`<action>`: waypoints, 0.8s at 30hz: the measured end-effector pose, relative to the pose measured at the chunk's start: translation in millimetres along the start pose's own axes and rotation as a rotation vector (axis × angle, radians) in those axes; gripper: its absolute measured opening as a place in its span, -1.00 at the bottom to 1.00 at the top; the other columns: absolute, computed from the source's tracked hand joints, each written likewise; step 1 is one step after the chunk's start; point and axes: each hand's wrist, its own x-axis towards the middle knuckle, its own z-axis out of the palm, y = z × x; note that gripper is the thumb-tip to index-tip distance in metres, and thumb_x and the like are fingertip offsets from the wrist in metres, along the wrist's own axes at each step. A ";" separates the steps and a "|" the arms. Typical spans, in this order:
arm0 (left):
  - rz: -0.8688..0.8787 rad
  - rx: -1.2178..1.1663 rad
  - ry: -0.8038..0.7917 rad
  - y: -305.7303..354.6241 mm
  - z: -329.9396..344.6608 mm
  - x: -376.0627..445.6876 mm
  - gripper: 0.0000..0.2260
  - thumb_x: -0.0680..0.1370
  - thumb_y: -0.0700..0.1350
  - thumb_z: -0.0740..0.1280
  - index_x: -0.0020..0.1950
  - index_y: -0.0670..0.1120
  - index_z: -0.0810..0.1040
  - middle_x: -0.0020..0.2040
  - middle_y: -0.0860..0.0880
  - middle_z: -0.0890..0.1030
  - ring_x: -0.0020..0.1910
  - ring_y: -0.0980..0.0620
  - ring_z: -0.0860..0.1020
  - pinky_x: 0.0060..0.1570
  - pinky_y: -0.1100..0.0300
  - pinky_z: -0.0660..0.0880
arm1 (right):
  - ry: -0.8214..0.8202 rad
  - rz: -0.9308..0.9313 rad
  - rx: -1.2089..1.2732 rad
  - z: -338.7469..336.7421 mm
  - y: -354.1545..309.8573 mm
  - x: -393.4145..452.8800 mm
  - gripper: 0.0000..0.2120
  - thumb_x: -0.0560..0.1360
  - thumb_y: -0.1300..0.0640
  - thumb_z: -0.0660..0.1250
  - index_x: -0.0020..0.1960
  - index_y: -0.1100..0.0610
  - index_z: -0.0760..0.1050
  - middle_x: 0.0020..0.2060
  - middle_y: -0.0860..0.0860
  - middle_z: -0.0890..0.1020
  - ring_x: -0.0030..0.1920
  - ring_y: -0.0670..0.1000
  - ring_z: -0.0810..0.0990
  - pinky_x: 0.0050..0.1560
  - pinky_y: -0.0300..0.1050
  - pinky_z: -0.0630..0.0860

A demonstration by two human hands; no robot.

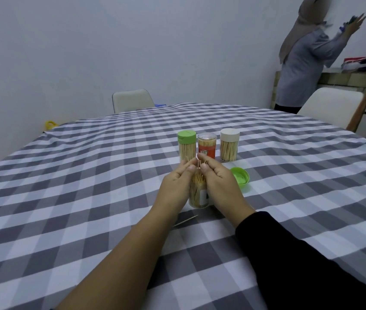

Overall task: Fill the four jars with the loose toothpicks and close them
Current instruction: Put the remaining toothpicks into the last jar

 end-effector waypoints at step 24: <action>0.036 0.297 -0.239 -8.2 -21.4 3.5 -0.36 0.49 -0.28 0.37 0.49 0.07 0.24 0.05 0.07 0.65 -0.10 0.19 0.65 -0.23 0.39 0.52 | -0.022 -0.172 -0.238 1.9 -4.9 -2.4 -0.78 0.58 0.15 0.24 0.17 0.08 0.57 0.07 -0.03 0.57 0.08 -0.11 0.51 0.10 -0.30 0.39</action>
